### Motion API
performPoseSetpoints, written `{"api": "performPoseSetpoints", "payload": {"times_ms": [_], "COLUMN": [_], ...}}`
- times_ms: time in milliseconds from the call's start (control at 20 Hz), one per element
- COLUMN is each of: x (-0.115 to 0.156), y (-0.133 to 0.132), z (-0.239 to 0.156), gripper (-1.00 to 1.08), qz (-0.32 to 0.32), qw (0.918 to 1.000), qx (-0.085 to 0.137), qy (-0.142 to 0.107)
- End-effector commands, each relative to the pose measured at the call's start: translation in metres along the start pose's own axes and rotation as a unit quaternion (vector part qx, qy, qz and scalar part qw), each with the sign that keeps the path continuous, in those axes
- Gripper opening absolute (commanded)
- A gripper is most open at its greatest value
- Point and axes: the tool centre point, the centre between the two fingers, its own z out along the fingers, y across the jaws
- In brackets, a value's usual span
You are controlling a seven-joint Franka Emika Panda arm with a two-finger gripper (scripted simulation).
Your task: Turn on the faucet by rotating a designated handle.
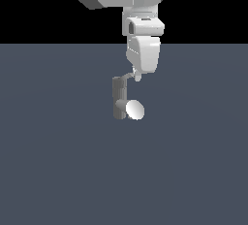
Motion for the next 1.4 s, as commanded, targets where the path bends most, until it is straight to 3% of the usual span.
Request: {"api": "performPoseSetpoints", "payload": {"times_ms": [0,550,600,1350], "x": [-0.019,-0.074,-0.045,-0.122], "y": [0.003,0.015,0.008,-0.028], "z": [0.004,0.012,-0.001,0.012], "gripper": [-1.0,-1.0,-1.0,-1.0], "qz": [-0.007,-0.01,0.012,-0.008], "qw": [1.0,0.9998,0.9999,0.9999], "qx": [-0.004,-0.015,0.001,-0.014], "qy": [-0.002,-0.003,-0.001,-0.003]}}
